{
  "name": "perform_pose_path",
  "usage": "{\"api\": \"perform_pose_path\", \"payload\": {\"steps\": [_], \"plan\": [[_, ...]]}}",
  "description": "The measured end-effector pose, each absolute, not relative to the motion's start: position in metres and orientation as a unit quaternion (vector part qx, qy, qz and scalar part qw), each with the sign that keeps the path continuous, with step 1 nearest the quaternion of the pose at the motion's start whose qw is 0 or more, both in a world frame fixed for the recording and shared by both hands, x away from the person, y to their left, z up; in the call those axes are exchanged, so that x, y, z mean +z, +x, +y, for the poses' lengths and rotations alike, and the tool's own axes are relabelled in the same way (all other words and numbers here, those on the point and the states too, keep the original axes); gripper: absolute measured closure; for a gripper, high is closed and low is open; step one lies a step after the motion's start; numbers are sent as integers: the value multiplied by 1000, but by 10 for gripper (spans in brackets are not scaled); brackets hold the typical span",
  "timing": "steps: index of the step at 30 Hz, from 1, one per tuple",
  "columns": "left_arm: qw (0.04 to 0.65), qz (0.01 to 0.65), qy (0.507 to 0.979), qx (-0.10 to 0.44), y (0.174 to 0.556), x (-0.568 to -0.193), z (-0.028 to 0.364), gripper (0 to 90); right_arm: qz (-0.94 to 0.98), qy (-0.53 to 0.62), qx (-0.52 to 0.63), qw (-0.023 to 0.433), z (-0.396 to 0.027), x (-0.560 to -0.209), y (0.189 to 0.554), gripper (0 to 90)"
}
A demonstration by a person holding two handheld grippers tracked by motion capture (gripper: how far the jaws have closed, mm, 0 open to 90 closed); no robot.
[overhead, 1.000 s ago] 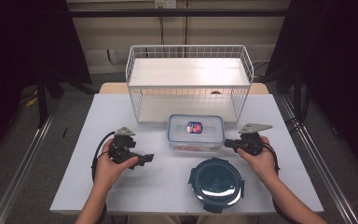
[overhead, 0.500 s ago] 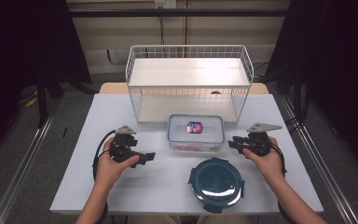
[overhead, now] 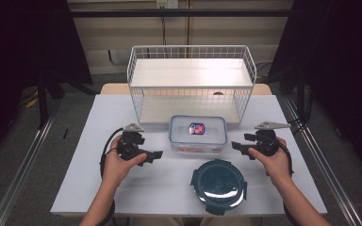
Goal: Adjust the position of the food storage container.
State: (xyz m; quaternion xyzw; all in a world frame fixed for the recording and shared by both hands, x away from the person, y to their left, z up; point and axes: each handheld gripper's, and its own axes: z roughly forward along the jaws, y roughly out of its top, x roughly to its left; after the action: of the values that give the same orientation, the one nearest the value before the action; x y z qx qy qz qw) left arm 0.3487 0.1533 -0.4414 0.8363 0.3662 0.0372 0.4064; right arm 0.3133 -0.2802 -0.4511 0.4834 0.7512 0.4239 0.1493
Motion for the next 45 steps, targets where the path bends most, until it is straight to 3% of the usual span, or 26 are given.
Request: {"api": "perform_pose_path", "payload": {"steps": [16, 45], "plan": [[431, 375, 821, 10, 363, -434, 137, 11, 737, 499, 436, 133, -272, -438, 321, 160], [441, 411, 798, -11, 387, -429, 120, 5, 731, 504, 450, 95, -250, -428, 348, 113]]}}
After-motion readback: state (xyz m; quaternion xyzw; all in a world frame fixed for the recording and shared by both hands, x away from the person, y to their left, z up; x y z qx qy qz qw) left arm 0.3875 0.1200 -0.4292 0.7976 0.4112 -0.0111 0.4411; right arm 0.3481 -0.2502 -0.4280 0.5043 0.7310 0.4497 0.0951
